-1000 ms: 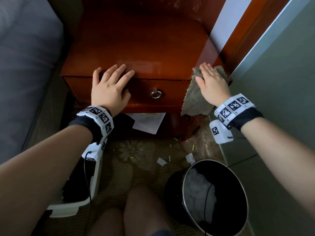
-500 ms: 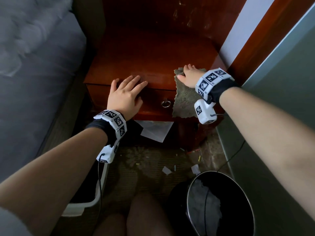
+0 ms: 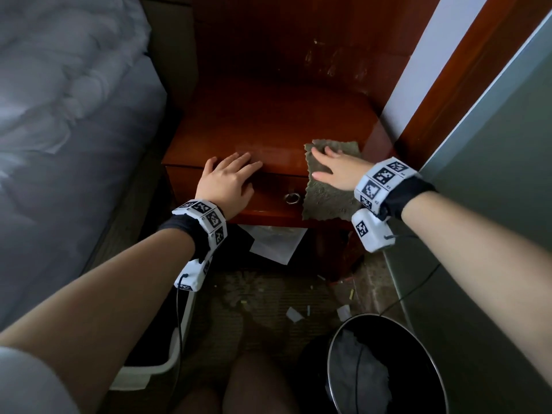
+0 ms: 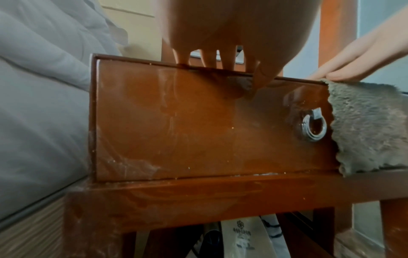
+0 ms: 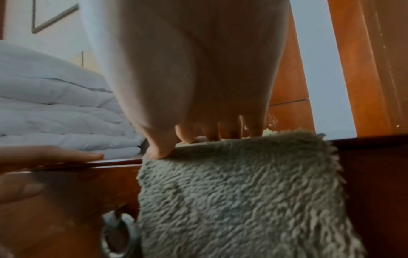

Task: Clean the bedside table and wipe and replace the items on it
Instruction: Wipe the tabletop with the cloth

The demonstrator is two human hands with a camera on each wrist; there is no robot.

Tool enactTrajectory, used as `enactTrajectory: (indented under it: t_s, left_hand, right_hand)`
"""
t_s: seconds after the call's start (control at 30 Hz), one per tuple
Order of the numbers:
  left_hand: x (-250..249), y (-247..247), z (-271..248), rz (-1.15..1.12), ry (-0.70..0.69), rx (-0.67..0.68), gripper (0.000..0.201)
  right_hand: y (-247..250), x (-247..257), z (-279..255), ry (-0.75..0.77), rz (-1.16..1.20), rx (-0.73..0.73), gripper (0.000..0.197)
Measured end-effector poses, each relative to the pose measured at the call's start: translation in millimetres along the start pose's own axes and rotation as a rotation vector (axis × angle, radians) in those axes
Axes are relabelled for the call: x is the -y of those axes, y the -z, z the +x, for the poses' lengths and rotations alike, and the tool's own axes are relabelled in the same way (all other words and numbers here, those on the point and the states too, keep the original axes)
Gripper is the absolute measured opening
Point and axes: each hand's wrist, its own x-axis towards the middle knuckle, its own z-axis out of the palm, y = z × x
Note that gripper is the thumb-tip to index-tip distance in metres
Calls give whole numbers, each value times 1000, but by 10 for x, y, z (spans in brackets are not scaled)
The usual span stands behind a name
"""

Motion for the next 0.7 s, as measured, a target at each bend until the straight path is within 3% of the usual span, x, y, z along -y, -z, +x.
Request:
enactTrajectory:
  t_s: [0.3,0.43,0.57,0.7]
  left_hand:
    - [44,315,64,-12,-6,240,57]
    - [154,567,64,-91,44,168,55]
    - [307,884,51,-146,99,86,49]
    - [479,1223,-46,-177,198,-35,43]
  right_hand:
    - [63,96,-42,-20,-8,-65,61]
    - [143,155,-59,-8,82,-151,59]
    - [257,258,-92,-32,32,-84,65]
    - [633,606,-113,31,206,-257,58]
